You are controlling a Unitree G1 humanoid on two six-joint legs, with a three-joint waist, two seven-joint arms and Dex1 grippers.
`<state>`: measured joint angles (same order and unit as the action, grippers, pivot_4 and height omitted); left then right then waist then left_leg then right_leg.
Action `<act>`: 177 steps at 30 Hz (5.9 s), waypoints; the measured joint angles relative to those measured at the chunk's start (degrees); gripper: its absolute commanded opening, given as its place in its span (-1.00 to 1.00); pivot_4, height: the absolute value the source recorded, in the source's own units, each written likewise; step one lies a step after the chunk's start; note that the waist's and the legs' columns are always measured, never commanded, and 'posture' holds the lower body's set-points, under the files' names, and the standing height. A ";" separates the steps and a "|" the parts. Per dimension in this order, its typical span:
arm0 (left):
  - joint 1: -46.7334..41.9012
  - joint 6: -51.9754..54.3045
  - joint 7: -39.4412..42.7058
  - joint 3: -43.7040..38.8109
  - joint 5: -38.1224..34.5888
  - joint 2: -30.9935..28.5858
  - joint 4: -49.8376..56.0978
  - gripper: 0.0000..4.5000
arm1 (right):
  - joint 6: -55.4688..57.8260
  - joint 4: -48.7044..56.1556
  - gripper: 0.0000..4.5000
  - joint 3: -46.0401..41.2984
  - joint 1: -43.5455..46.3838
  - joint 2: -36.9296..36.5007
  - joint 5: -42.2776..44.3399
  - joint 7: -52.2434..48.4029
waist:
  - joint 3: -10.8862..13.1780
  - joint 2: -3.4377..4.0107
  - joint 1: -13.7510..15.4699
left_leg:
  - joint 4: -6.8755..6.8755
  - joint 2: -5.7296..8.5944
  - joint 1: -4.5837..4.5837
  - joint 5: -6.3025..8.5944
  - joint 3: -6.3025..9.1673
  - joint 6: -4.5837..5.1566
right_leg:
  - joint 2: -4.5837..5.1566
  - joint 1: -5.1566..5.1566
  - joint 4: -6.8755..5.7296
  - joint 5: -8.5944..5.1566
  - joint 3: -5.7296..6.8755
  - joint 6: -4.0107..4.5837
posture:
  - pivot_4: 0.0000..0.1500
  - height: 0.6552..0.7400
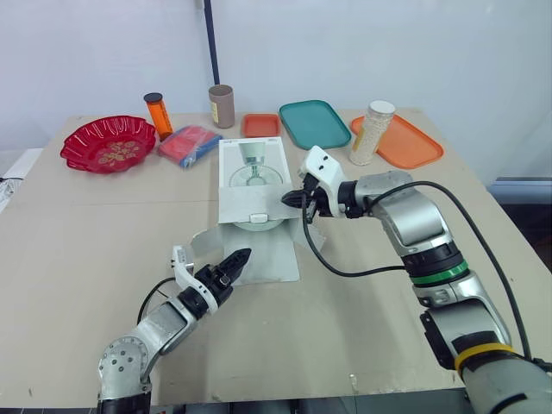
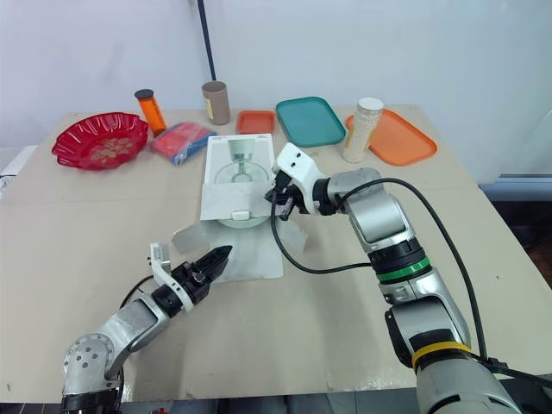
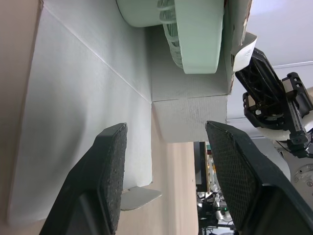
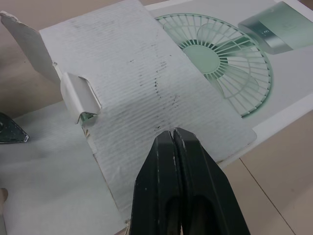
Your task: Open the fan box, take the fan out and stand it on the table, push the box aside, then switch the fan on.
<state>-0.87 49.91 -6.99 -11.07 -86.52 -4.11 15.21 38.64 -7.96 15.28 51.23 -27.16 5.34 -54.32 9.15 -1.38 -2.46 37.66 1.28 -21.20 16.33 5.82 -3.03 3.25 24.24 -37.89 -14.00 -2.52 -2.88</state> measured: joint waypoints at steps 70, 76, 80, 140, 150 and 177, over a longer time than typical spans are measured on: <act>-14.99 -3.00 7.24 -1.37 9.41 8.07 -14.56 -0.60 | 0.21 0.43 -1.00 0.36 -0.02 -0.49 0.00 0.67 | 0.00 -0.01 0.33 | 0.00 0.02 -0.04 -0.08 0.01 -0.14 | 0.01 0.00 0.06 0.01 0.03 -0.02 | 1.00 1.00; -14.98 -2.49 6.55 -2.01 8.78 8.08 -14.51 -0.60 | 0.21 0.64 -1.00 0.36 -0.02 -0.49 0.01 0.72 | 0.00 -0.01 0.33 | 0.00 0.02 -0.04 -0.08 0.01 -0.14 | 0.01 0.00 0.06 0.01 0.03 -0.02 | 1.00 1.00; -14.94 -2.17 6.36 -2.19 8.48 8.21 -14.51 -0.60 | 0.46 1.08 -1.00 0.36 -0.02 -0.43 0.06 0.73 | 0.00 -0.01 0.33 | 0.00 0.02 -0.04 -0.08 0.01 -0.14 | 0.01 0.00 0.06 0.01 0.03 -0.02 | 1.00 1.00; -4.03 -2.03 3.11 1.64 -5.93 -1.78 -5.31 0.97 | 1.45 2.27 -1.00 0.43 0.08 0.57 0.06 0.76 | 0.01 -0.01 0.48 | -0.03 0.03 -0.04 -0.08 0.02 -0.14 | 0.02 0.00 0.08 0.01 0.03 -0.02 | 1.00 1.00; -8.81 -3.12 4.45 1.28 -1.86 0.56 -10.64 0.14 | 1.25 2.25 -1.00 0.43 0.10 0.61 0.03 1.02 | 0.01 -0.01 0.54 | -0.03 0.03 -0.06 -0.09 0.04 -0.16 | 0.03 0.00 0.10 0.01 0.04 -0.02 | 1.00 1.00; 5.96 1.64 0.66 1.77 -16.50 -9.08 2.44 -0.05 | 1.30 2.29 -1.00 0.43 0.05 0.91 0.12 1.73 | 0.00 -0.01 0.47 | -0.07 -0.02 -0.03 -0.01 0.05 -0.07 | 0.01 0.01 0.15 0.01 0.03 -0.01 | 1.00 1.00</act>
<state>5.09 51.55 -6.33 -9.30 -103.02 -13.19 17.65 39.94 -5.68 15.71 51.28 -26.25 5.47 -52.59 9.15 -1.38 -1.99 37.59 1.26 -21.23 16.32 5.86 -3.10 3.26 24.25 -37.74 -13.99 -2.49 -2.89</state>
